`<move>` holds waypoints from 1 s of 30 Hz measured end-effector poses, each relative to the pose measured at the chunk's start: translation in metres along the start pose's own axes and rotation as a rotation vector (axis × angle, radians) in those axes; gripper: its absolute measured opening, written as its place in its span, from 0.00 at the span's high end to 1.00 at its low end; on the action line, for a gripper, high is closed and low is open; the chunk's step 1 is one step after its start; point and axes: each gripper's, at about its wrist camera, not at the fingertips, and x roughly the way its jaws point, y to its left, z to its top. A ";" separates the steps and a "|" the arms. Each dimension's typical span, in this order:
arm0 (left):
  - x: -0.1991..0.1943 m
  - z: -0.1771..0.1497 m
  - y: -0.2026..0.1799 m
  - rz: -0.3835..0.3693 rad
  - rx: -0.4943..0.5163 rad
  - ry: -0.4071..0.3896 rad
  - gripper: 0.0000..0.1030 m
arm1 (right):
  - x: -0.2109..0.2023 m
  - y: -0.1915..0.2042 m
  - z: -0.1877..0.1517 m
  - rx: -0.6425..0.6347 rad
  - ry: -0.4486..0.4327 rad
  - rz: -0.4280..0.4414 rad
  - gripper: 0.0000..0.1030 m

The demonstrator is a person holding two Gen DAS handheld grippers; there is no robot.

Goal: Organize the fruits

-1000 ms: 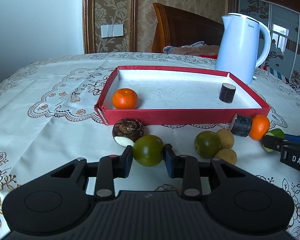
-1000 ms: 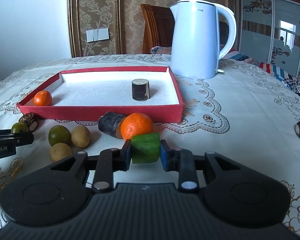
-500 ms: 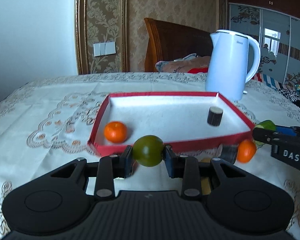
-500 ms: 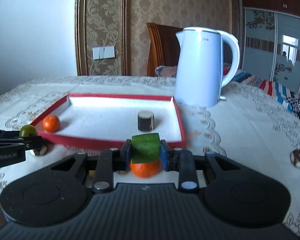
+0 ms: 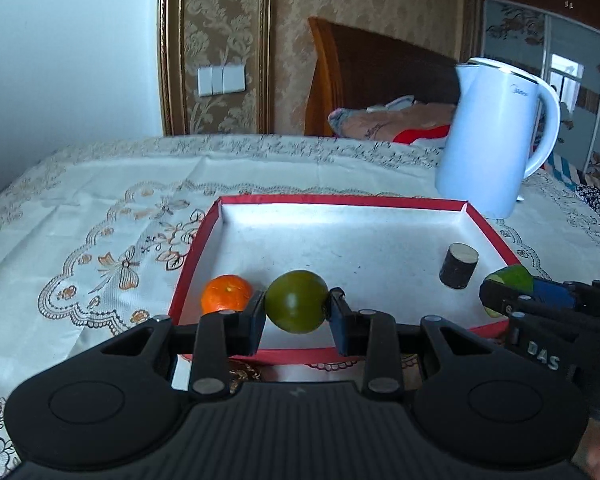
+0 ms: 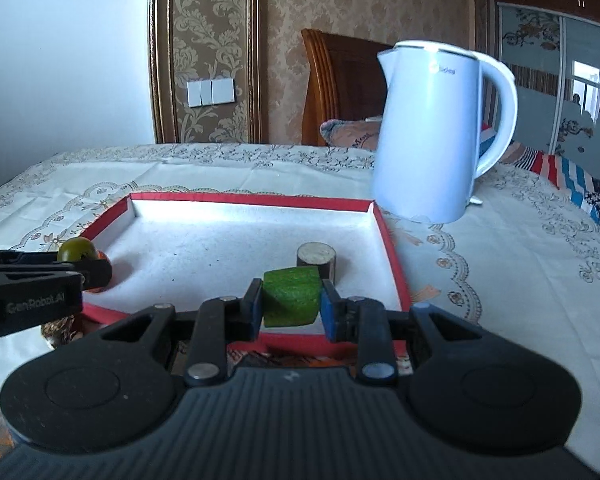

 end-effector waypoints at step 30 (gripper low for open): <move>0.072 0.007 -0.013 0.082 0.038 0.029 0.68 | 0.078 0.005 0.010 0.013 0.121 -0.064 0.73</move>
